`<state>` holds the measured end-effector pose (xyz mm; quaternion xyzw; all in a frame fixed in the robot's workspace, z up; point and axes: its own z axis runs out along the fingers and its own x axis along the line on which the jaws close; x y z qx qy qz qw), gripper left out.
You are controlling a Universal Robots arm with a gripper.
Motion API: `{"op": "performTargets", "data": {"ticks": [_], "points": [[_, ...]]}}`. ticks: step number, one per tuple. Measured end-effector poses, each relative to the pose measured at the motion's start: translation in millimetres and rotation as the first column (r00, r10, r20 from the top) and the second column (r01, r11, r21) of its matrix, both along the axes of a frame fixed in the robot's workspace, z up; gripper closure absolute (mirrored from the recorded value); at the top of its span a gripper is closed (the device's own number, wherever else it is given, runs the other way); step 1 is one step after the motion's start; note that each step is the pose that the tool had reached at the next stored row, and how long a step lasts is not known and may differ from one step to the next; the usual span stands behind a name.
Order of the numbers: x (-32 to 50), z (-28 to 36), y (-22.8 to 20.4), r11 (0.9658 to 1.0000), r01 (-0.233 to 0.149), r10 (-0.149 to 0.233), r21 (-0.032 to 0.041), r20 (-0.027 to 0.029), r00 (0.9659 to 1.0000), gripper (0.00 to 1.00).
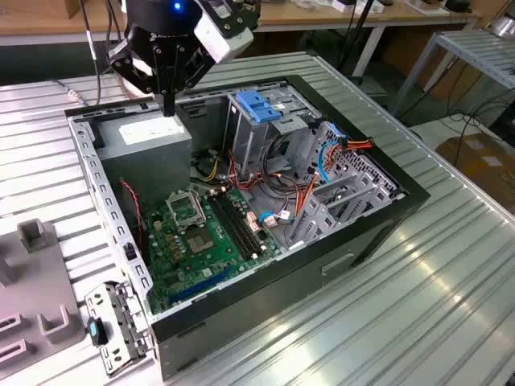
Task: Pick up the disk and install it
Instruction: 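Reach for the disk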
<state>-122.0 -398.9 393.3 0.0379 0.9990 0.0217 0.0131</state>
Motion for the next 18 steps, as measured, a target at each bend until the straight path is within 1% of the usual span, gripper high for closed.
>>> {"op": "performTargets", "data": {"ticks": [18], "points": [[-3.9, -0.2, 0.0, 1.0, 0.0, 0.0, 0.0, 0.0, 1.0, 0.89]]}}
